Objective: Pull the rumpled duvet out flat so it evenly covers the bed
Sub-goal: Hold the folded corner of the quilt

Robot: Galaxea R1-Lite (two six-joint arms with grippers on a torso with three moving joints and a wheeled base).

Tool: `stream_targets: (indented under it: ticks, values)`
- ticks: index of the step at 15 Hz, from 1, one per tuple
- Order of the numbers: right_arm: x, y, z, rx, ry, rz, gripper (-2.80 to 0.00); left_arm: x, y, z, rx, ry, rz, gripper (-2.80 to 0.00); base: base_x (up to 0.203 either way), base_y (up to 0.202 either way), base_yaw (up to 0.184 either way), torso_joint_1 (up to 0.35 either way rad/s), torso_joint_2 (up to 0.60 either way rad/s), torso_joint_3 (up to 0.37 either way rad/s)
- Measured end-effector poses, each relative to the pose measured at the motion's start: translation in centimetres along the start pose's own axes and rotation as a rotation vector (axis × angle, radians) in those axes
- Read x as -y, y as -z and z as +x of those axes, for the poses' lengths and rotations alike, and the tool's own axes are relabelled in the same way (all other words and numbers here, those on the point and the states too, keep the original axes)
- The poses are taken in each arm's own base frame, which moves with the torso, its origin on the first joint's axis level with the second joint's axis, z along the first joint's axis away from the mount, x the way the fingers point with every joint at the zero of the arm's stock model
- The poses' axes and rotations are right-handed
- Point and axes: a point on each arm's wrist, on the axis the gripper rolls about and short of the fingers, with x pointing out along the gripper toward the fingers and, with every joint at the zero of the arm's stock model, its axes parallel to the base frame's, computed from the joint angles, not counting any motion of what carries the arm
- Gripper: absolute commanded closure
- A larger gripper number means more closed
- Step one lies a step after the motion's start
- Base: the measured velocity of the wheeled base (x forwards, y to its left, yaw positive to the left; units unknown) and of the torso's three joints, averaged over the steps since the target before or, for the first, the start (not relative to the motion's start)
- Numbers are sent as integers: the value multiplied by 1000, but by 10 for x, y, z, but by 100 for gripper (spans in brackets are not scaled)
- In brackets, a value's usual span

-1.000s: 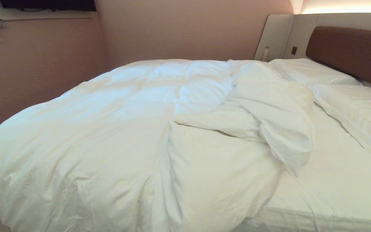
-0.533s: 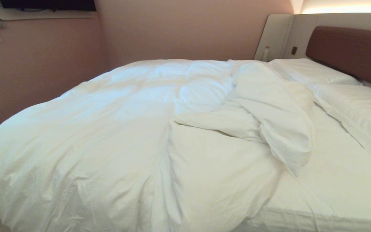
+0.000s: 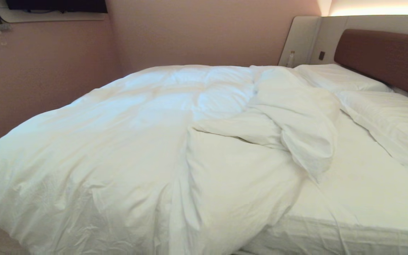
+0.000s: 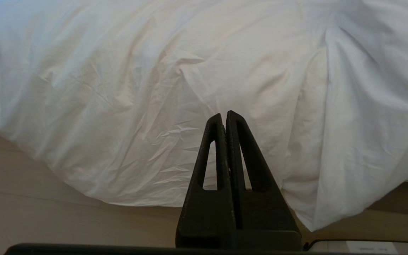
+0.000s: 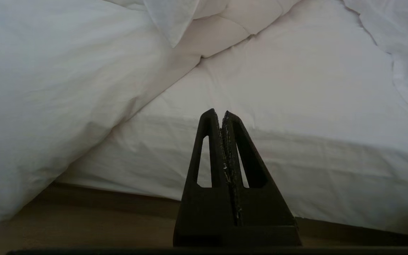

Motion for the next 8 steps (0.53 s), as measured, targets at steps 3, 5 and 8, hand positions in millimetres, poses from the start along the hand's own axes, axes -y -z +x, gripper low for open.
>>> stream_targets:
  ticks: [3,5,8]
  values:
    - [0,0,0,0,0,0,0,0,0,0,0,-1,-8,0,0,0,0,0,0,0]
    - [0,0,0,0,0,1,0,0,0,0,-1,-1,-8,0,0,0,0,0,0,0]
    - [0,0,0,0,0,0,0,0,0,0,-1,-5,-2,0,0,0,0,0,0,0]
